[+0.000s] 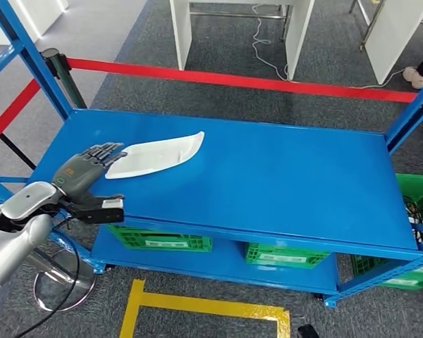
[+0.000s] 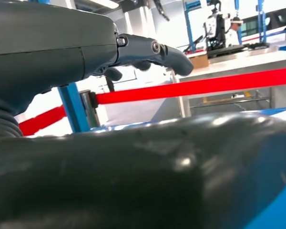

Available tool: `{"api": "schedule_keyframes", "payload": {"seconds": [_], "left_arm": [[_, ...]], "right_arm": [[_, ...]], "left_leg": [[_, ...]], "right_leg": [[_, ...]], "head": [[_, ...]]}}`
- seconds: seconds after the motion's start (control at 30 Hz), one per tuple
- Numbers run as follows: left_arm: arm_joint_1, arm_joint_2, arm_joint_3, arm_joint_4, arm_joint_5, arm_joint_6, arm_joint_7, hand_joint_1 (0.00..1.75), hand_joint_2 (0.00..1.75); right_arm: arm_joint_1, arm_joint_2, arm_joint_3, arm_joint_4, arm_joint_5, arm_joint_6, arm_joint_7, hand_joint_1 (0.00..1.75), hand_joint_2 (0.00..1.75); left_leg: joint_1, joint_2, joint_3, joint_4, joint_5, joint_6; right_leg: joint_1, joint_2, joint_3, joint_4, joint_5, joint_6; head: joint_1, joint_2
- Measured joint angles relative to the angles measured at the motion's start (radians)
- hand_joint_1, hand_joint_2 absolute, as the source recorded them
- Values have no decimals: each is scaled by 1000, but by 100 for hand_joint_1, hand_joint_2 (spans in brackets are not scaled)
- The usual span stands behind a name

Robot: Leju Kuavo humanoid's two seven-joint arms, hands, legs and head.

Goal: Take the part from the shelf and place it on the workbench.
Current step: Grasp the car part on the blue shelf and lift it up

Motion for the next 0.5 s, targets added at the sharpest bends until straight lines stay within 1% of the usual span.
{"api": "schedule_keyframes", "payload": {"seconds": [0.03, 0.07, 0.1, 0.13, 0.17, 0.2, 0.23, 0.27, 0.3, 0.33, 0.37, 0.4, 0.43, 0.47, 0.5], "left_arm": [[-4, -6, -3, 3, -1, -2, -1, 0, 0], [-7, -11, -7, 5, -3, -3, -1, 0, 0], [-8, -17, -10, 7, -4, -3, -1, 0, 0], [-11, -23, -14, 9, -4, -2, -1, 0, 0], [-15, -30, -17, 12, -4, -2, -1, 0, 0], [-18, -37, -20, 15, -4, -2, -1, 0, 0], [-19, -44, -22, 19, -4, -1, -1, 0, 0], [-20, -50, -26, 23, -4, 0, -1, 0, 0], [-20, -55, -30, 26, -4, 3, -1, 0, 0], [-20, -61, -33, 29, -5, 7, -1, 0, 0], [-20, -66, -36, 32, -5, 14, -1, 0, 0], [-20, -72, -38, 33, -4, 21, -1, 0, 0], [-20, -77, -38, 35, -3, 28, 0, 0, 0], [-20, -81, -38, 36, -2, 34, 1, 0, 0], [-20, -85, -39, 37, -1, 38, 2, 0, 44]], "right_arm": [[-1, 0, 0, 1, 0, 0, 0, 0, 0], [-2, 0, 0, 1, 1, 1, -1, 0, 0], [-2, -1, 0, 1, 1, 1, -1, 0, 0], [-3, -2, -1, 1, 1, 1, -3, 0, 0], [-4, -3, -1, 1, 2, 1, -4, 0, 0], [-4, -3, 0, 1, 2, 2, -5, 0, 0], [-4, -3, 0, 2, 2, 3, -6, 0, 0], [-2, -3, 0, 2, 2, 3, -6, 0, 0], [-1, -3, -1, 2, 2, 4, -6, 0, 0], [-1, -3, -1, 2, 2, 4, -6, 0, 0], [-1, -4, -1, 2, 2, 4, -6, 0, 0], [-2, -4, -1, 2, 2, 4, -7, 0, 0], [-2, -4, -1, 2, 2, 4, -7, 0, 0], [-3, -4, -1, 2, 3, 4, -7, 0, 0], [-3, -4, -1, 3, 3, 4, -8, 0, 0]], "left_leg": [[-2, 0, 2, -9, -4, 2], [1, 0, 6, -16, -7, 4], [3, 0, 10, -22, -7, 7], [6, 1, 15, -28, -6, 10], [9, 2, 20, -33, -6, 13], [9, 2, 22, -34, -7, 16], [9, 2, 23, -34, -8, 18], [9, 2, 24, -33, -10, 19], [9, 2, 26, -33, -12, 19], [9, 1, 29, -32, -16, 18], [10, 1, 35, -31, -21, 16], [11, 0, 41, -30, -27, 12], [9, -1, 44, -26, -34, 7], [7, -1, 46, -23, -38, 2], [5, -1, 45, -21, -40, -2]], "right_leg": [[0, -1, -1, -1, 0, 6], [-1, -2, -5, -3, -2, 12], [-1, -2, -9, 2, -8, 17], [-2, -2, -21, 22, -21, 23], [-3, -2, -44, 64, -42, 27], [-4, -3, -77, 126, -66, 31], [-5, -3, -117, 195, -90, 34], [-6, -4, -153, 252, -103, 36], [-7, -4, -176, 280, -98, 38], [-7, -4, -179, 267, -73, 39], [-7, -5, -163, 217, -31, 39], [-7, -5, -135, 146, 11, 38], [-6, -6, -103, 82, 41, 37], [-6, -5, -79, 36, 55, 34], [-5, -4, -67, 15, 55, 30]], "head": [[-1, 0], [-1, 0], [-1, 0], [0, 0], [2, 0], [2, 0], [3, 0], [4, 0], [4, 0], [4, 0], [4, 0], [4, 0], [4, 0], [4, 0], [3, 0]]}}
